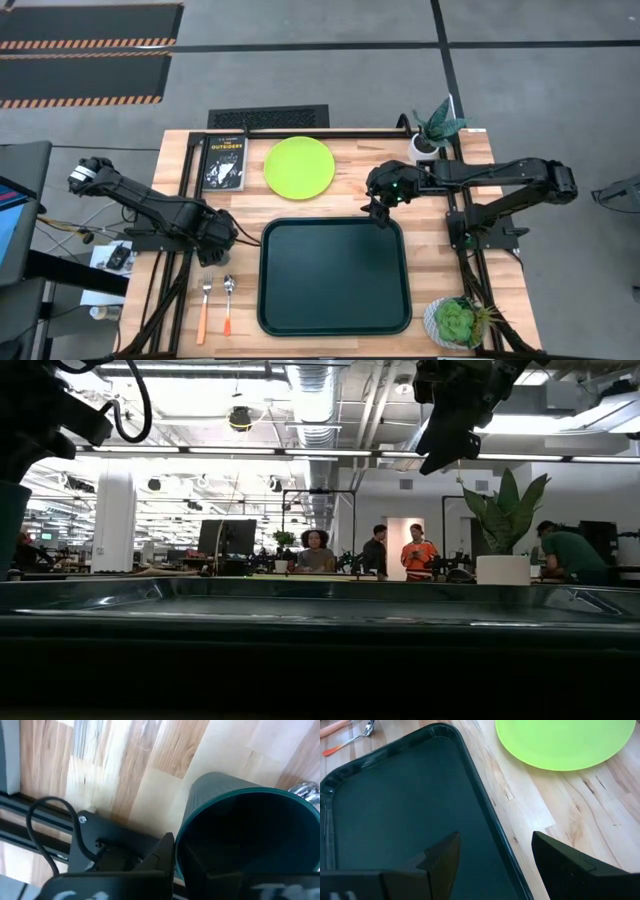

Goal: Pick and place plate/cup/fork/spoon on tray
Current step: Put the dark green cup to the top center of the black tray

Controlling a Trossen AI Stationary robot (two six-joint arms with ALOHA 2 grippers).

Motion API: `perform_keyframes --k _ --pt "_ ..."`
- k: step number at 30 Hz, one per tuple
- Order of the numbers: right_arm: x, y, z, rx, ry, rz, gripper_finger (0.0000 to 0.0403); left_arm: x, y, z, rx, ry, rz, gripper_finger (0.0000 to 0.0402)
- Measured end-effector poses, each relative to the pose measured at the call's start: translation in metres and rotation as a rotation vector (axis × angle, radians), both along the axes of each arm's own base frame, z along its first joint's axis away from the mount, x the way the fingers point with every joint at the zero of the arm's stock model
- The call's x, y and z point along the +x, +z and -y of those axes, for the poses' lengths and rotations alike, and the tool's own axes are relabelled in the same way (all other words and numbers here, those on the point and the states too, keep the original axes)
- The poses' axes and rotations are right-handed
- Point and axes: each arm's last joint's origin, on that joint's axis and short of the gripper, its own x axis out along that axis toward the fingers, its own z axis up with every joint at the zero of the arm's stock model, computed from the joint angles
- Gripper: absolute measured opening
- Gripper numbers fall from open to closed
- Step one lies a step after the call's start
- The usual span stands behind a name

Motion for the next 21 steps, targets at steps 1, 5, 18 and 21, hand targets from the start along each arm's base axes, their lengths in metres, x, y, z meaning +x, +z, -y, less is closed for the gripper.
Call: perform_keyframes --k 1,5,18,21 --pt "0.000 0.000 0.000 0.000 0.000 0.000 0.0270 0.000 0.000 0.000 -0.002 0.015 0.000 0.0003" --pt "0.001 0.001 0.000 -0.023 0.022 0.018 0.0270 0.004 0.010 0.001 -0.005 0.060 0.043 0.0001" --pt "0.016 0.018 -0.001 -0.150 0.136 0.234 0.0271 0.027 0.073 0.002 0.059 0.186 0.383 0.0000" --pt "0.022 0.026 -0.001 -0.175 0.159 0.335 0.0275 0.037 0.089 -0.003 0.099 0.239 0.534 0.0000"
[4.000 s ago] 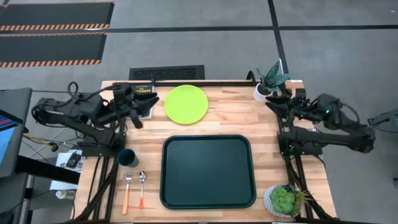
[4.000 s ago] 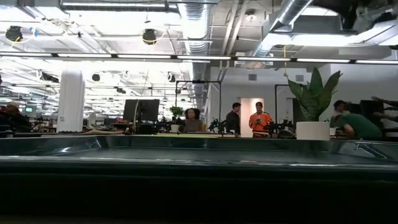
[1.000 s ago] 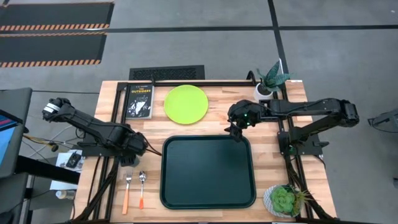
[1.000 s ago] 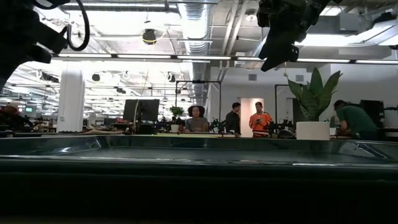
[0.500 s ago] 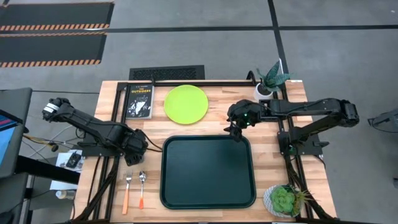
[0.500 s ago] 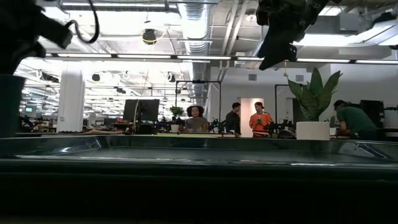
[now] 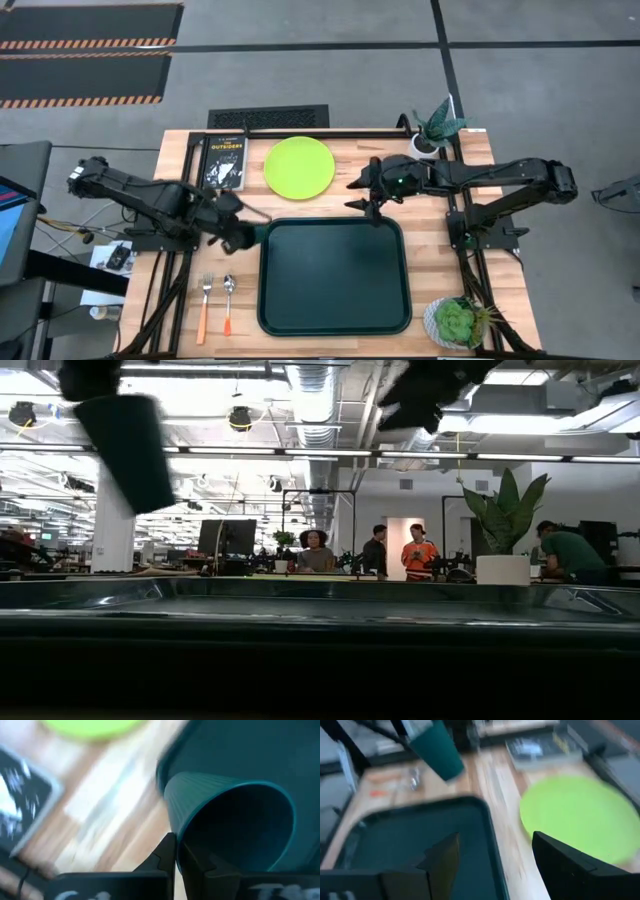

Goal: Pick and place plate/cup/fork/spoon on tray
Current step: Put the dark green cup to the top center of the black tray

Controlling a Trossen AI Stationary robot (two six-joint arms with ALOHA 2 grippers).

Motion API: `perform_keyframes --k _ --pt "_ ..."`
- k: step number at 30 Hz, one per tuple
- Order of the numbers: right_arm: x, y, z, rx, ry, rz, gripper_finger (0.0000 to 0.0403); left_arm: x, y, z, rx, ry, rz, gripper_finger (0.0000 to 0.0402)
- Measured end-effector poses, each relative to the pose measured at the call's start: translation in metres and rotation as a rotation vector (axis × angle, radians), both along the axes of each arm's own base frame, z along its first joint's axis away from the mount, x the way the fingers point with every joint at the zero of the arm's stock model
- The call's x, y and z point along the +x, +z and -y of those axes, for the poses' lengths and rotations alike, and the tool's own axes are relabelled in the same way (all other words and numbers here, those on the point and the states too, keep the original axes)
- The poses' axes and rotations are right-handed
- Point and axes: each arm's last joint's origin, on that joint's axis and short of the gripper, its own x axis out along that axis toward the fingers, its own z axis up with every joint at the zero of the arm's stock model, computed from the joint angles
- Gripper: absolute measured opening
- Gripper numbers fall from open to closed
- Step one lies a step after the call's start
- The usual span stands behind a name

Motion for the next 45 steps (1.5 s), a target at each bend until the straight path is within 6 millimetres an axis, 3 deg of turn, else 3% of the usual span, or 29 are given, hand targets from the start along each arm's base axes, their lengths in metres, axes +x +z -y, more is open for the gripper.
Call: perform_keyframes --k 6,14,21,24,30,36,45 --pt "0.018 0.017 0.003 0.034 0.078 0.088 0.0321 0.027 0.019 -0.018 0.067 0.066 0.224 0.0000" --pt "0.051 0.021 -0.009 -0.083 0.194 -0.018 0.0397 0.057 0.015 -0.045 0.067 0.063 0.219 0.0000" --pt "0.081 0.007 -0.012 -0.127 0.237 -0.074 0.0386 0.084 0.013 -0.053 0.017 -0.022 0.326 0.0000" --pt "0.089 -0.003 -0.012 -0.126 0.236 -0.107 0.0390 0.088 0.014 -0.054 0.000 -0.040 0.355 0.0000" --pt "0.093 -0.015 -0.010 -0.171 0.210 -0.161 0.0399 0.091 0.017 -0.053 -0.017 -0.054 0.397 0.0000" --pt "0.096 -0.010 -0.011 -0.197 0.226 -0.103 0.0395 0.096 0.021 -0.052 -0.024 -0.079 0.464 0.0000" --pt "0.095 -0.012 -0.011 -0.164 0.210 -0.133 0.0306 0.095 0.020 -0.055 -0.022 -0.072 0.444 0.0000"
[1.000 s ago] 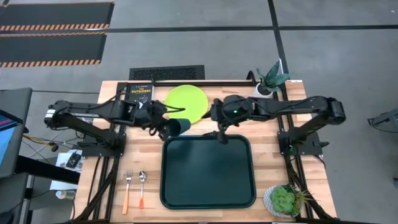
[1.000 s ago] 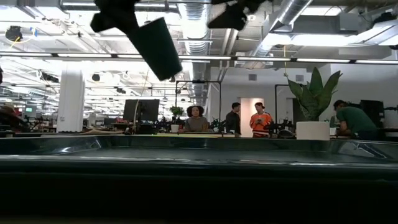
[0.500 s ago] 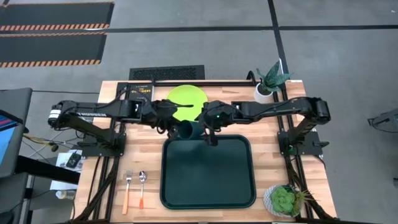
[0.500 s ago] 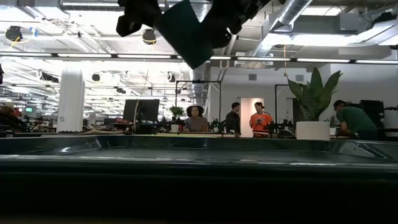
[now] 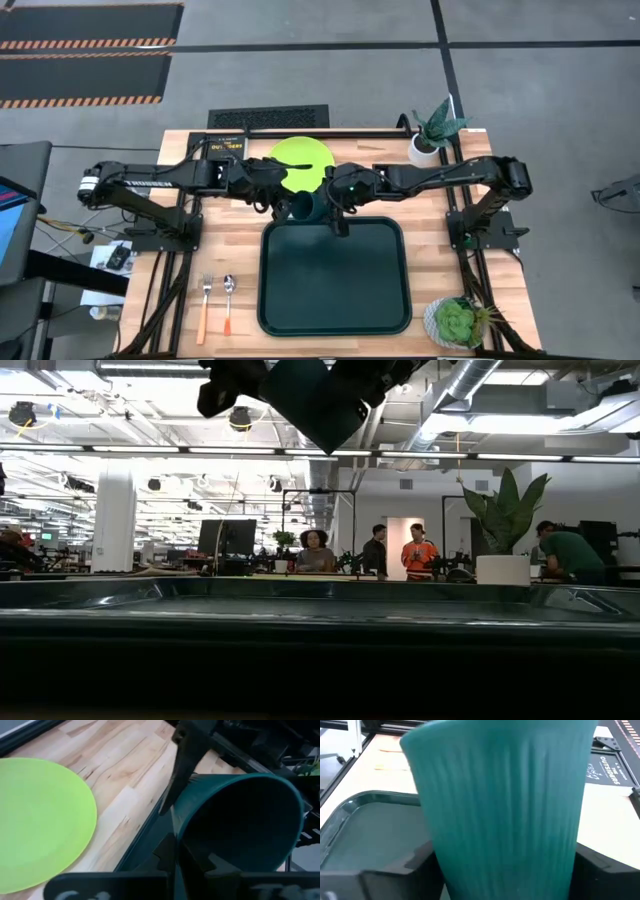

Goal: Pick and place plate/cup/fork/spoon on tray
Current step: Put the dark green cup to the top center of the black tray

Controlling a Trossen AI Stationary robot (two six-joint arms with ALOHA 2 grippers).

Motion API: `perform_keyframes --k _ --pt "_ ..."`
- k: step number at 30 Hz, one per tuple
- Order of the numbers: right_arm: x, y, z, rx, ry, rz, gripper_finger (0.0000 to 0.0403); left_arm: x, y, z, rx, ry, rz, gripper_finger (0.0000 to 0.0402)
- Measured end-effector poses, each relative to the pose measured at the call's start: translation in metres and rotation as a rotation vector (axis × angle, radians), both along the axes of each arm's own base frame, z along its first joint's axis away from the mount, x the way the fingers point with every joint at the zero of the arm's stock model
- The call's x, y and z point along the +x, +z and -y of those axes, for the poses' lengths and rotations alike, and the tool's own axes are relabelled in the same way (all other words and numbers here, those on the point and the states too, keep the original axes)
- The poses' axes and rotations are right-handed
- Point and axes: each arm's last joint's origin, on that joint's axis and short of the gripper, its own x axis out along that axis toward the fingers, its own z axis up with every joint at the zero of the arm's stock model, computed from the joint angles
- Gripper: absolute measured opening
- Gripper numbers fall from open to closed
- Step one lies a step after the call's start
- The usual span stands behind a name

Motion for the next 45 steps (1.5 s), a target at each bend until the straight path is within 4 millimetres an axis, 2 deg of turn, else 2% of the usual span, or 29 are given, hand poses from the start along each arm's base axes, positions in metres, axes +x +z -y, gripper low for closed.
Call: perform_keyframes --k 8,11,16,20,23,25,27,29,32,37,41,45 --pt "0.000 -0.001 0.000 0.020 -0.015 -0.009 0.0298 0.000 0.000 -0.004 0.005 0.015 0.003 0.0001" --pt "0.001 0.000 0.000 0.029 -0.014 0.027 0.0298 0.000 0.000 -0.005 0.034 0.028 0.001 0.0013" --pt "-0.011 0.002 0.018 0.126 -0.068 0.113 0.0298 -0.002 0.011 -0.006 0.051 0.037 0.084 0.0073" --pt "-0.037 -0.009 0.032 0.208 -0.144 0.150 0.0298 -0.010 0.022 -0.005 0.064 0.041 0.148 0.0138" --pt "-0.063 -0.018 0.035 0.253 -0.200 0.294 0.0298 -0.017 0.029 -0.007 0.091 0.070 0.180 0.0179" --pt "-0.080 -0.034 0.032 0.268 -0.240 0.390 0.0298 -0.019 0.031 -0.009 0.117 0.114 0.190 0.0198" --pt "-0.097 -0.060 0.025 0.264 -0.288 0.416 0.0298 -0.019 0.033 -0.010 0.141 0.155 0.203 0.0211" --pt "-0.108 -0.082 0.018 0.271 -0.345 0.440 0.0299 -0.017 0.034 -0.011 0.155 0.177 0.217 0.0218" --pt "-0.119 -0.102 0.004 0.336 -0.368 0.481 0.0306 -0.008 0.032 -0.012 0.158 0.175 0.240 0.0219" --pt "-0.120 -0.127 -0.019 0.302 -0.384 0.438 0.0315 0.017 0.020 -0.018 0.103 0.120 0.271 0.0211" --pt "-0.115 -0.148 -0.033 0.241 -0.382 0.374 0.0314 0.040 -0.001 -0.025 0.004 0.059 0.227 0.0206" --pt "-0.111 -0.167 -0.039 0.216 -0.397 0.332 0.0316 0.058 -0.024 -0.031 -0.090 -0.009 0.173 0.0202"
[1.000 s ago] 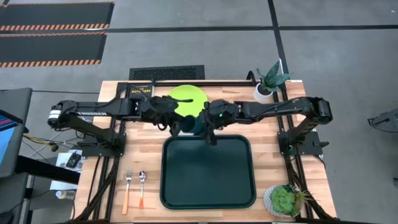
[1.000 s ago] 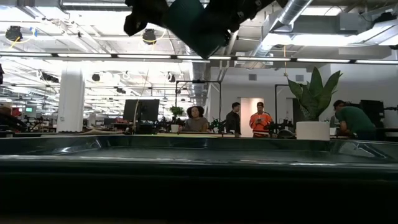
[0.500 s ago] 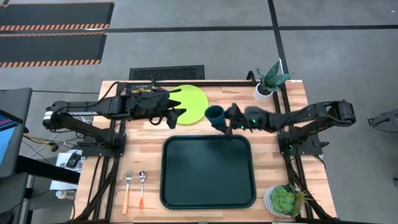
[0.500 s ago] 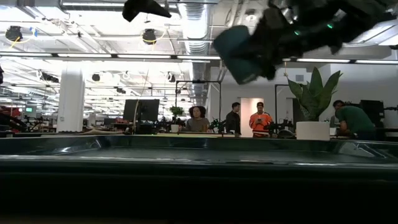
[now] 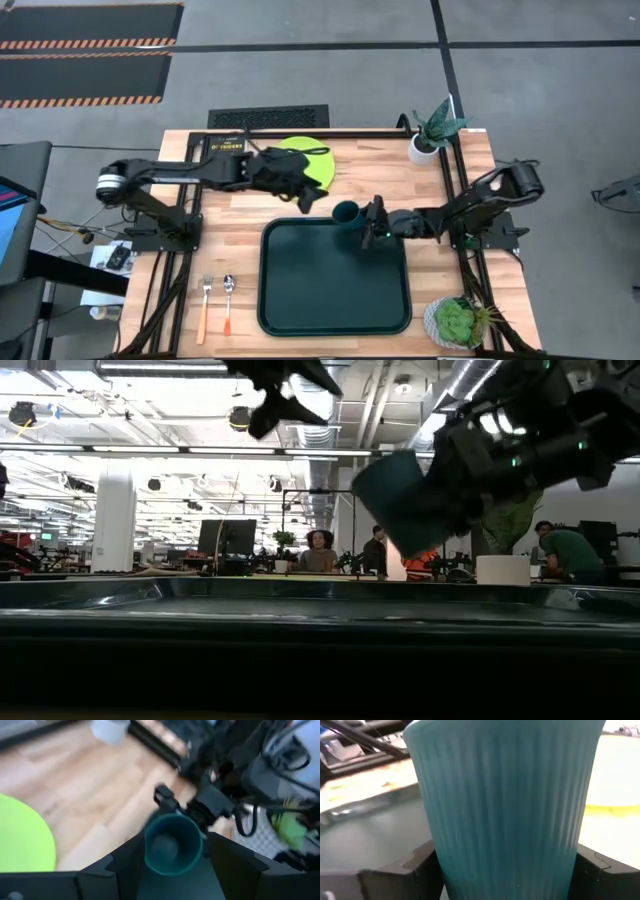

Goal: Pick and place plate/cup/fork/spoon on tray
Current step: Put the dark green cup to the top center of the black tray

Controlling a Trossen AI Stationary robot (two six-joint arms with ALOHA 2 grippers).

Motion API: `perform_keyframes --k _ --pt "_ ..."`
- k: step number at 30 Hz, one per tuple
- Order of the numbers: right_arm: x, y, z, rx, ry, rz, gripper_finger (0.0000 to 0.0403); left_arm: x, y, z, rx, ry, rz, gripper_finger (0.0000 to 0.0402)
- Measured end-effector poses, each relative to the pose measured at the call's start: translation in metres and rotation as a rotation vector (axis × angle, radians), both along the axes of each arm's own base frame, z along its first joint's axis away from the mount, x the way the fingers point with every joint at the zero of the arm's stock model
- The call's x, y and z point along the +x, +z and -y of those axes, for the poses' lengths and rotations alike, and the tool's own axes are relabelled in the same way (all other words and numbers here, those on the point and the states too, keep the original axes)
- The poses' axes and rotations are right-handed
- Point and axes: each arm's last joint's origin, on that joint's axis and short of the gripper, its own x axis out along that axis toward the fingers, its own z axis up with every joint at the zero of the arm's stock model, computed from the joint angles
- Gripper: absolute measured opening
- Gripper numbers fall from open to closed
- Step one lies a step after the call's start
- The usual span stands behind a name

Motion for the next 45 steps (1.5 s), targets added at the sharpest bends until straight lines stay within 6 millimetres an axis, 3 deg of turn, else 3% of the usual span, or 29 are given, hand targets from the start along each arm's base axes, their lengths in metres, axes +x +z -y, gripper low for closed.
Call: perform_keyframes --k 8,16,30,36,45 --pt "0.006 -0.025 -0.004 0.022 -0.042 -0.001 0.0317 0.016 -0.028 -0.010 -0.058 -0.010 -0.082 0.0201" --pt "0.007 -0.037 -0.005 0.024 -0.045 -0.034 0.0317 0.017 -0.030 -0.013 -0.048 0.015 -0.090 0.0201" --pt "0.005 -0.022 -0.005 0.026 -0.036 -0.040 0.0317 0.014 -0.035 -0.013 -0.039 0.024 -0.124 0.0201" --pt "0.004 -0.022 -0.003 0.036 -0.009 -0.069 0.0317 0.009 -0.059 -0.013 -0.092 0.088 -0.143 0.0201" --pt "0.012 -0.015 -0.008 -0.025 0.038 -0.047 0.0318 0.000 -0.093 -0.018 -0.271 0.167 -0.006 0.0201"
